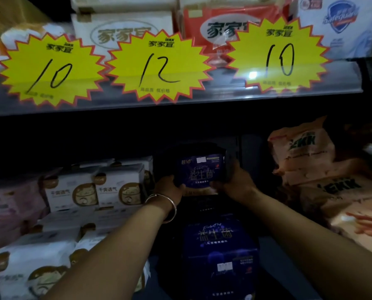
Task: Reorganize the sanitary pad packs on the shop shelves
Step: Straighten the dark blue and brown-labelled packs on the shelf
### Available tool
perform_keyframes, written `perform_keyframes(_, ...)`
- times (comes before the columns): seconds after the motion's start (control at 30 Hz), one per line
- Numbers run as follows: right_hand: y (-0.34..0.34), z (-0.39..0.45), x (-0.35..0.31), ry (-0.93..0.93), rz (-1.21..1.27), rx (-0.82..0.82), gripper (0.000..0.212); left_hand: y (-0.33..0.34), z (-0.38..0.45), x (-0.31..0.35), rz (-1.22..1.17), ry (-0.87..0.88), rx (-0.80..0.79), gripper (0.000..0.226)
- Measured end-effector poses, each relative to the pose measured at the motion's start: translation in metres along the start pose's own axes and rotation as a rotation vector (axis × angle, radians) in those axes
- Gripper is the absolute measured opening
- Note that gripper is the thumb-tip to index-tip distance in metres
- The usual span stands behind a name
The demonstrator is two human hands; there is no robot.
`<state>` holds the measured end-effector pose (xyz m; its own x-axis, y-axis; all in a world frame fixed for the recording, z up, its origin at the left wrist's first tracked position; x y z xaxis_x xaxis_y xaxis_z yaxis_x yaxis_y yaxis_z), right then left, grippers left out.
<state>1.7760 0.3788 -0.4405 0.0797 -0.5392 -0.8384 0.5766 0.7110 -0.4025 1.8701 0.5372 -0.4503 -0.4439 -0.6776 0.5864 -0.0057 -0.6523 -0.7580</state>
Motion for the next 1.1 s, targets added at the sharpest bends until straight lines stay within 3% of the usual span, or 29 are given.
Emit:
perform_keyframes(0.07, -0.001, -0.001, -0.014, -0.229, -0.175, 0.071, 0.093, 0.0, -0.002, 0.002, 0.06, 0.029, -0.007, 0.044)
perform_keyframes(0.13, 0.003, -0.001, -0.024, -0.324, -0.363, 0.058, 0.085, -0.001, -0.005, 0.005, 0.126, 0.065, -0.007, 0.036)
perform_keyframes(0.3, 0.009, 0.007, -0.031, -0.277, -0.523, 0.048, 0.074, -0.005, -0.009, 0.013, 0.215, 0.089, -0.025, 0.033)
perform_keyframes(0.5, 0.01, 0.008, -0.032, -0.235, -0.593, 0.032, 0.079, -0.007, -0.018, 0.015, 0.187, 0.048, -0.112, 0.031)
perform_keyframes(0.63, 0.0, -0.012, -0.038, -0.133, -0.444, -0.04, 0.093, -0.01, -0.038, 0.016, 0.153, 0.006, -0.146, 0.035)
perform_keyframes(0.7, -0.009, -0.035, -0.041, -0.053, -0.397, -0.038, 0.086, -0.013, -0.051, 0.013, 0.08, -0.044, -0.148, 0.037)
perform_keyframes(0.8, -0.013, -0.082, -0.043, 0.043, -0.36, -0.264, 0.049, -0.013, -0.076, 0.006, -0.122, -0.145, -0.211, 0.041)
perform_keyframes(0.83, -0.011, -0.099, -0.042, 0.065, -0.295, -0.354, 0.046, -0.01, -0.087, 0.005, -0.197, -0.175, -0.238, 0.043)
perform_keyframes(0.93, -0.006, -0.128, -0.045, 0.027, -0.286, -0.556, 0.06, 0.002, -0.109, 0.009, -0.443, -0.267, -0.315, 0.038)
perform_keyframes(1.0, -0.004, -0.128, -0.044, 0.015, -0.331, -0.589, 0.066, 0.006, -0.117, 0.015, -0.492, -0.296, -0.32, 0.025)
perform_keyframes(1.1, 0.001, -0.12, -0.039, 0.005, -0.418, -0.598, 0.073, 0.008, -0.115, 0.016, -0.526, -0.296, -0.306, 0.03)
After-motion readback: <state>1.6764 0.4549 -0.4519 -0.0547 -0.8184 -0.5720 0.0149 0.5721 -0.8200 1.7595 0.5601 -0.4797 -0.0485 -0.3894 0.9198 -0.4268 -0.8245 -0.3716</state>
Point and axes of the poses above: each hand's wrist, its own z-axis towards the middle knuckle, its own y-axis out of the palm, x = y × z, the point moved 3 cm from there along z, towards the middle knuckle, and after that the axes turned 8 degrees about z, right-handed, at the moved point
